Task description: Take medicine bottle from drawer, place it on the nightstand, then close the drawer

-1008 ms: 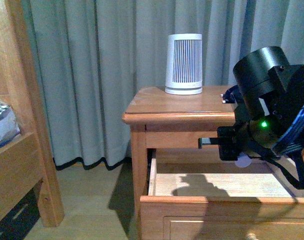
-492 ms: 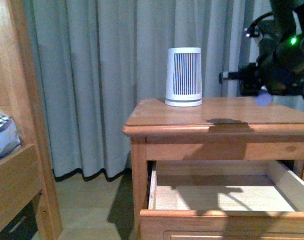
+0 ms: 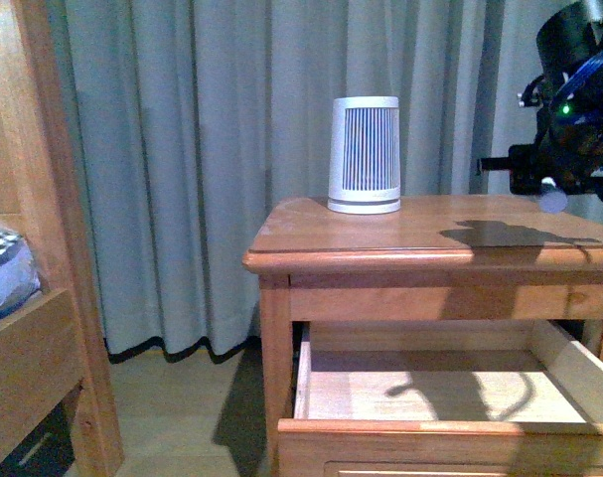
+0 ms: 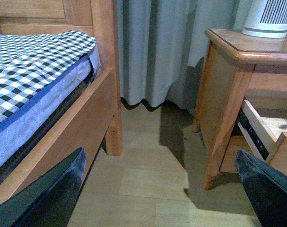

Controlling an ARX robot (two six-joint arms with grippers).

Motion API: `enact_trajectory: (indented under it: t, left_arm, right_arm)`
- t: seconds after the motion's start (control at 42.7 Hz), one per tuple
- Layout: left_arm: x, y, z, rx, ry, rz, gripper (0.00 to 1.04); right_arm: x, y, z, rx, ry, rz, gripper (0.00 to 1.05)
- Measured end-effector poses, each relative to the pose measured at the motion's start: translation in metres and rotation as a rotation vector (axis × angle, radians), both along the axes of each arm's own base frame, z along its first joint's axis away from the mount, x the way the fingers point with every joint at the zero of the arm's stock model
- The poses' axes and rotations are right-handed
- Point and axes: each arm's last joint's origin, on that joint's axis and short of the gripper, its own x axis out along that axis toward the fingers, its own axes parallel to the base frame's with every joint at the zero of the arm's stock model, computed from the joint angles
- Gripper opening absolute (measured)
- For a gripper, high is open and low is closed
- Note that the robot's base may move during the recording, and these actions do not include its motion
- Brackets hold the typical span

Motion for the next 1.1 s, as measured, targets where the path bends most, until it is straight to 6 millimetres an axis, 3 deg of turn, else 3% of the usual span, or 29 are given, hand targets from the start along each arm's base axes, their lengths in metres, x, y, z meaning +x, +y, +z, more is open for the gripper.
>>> enact_trajectory:
  t: [0.164, 0.422, 0.703, 0.797, 0.891, 0.985, 1.102]
  left_arm:
    - [0.000, 0.000, 0.000, 0.000, 0.000, 0.000, 0.98]
    - [0.000, 0.000, 0.000, 0.000, 0.000, 0.000, 0.98]
    - [0.000, 0.000, 0.000, 0.000, 0.000, 0.000, 0.98]
    - [0.000, 0.000, 0.000, 0.000, 0.000, 0.000, 0.98]
    - [0.000, 0.000, 0.000, 0.000, 0.000, 0.000, 0.98]
    - [0.000, 0.000, 0.000, 0.000, 0.000, 0.000, 0.98]
    - [0.000, 0.000, 0.000, 0.000, 0.000, 0.000, 0.98]
  right_arm:
    - [0.017, -0.001, -0.034, -0.006, 0.036, -0.013, 0.30]
    - [0.027, 0.004, -0.041, -0.012, -0.008, -0.011, 0.30]
    - [0.024, 0.005, -0.046, -0.016, -0.034, 0.025, 0.83]
    - [0.014, 0.005, -0.028, -0.018, -0.091, 0.030, 0.99]
    - [-0.005, 0.006, 0.012, -0.023, -0.204, 0.037, 0.98]
    - [-0.038, 0.007, 0.055, -0.017, -0.311, 0.046, 0.98]
    - [-0.083, 0.008, 0.071, -0.005, -0.337, 0.049, 0.98]
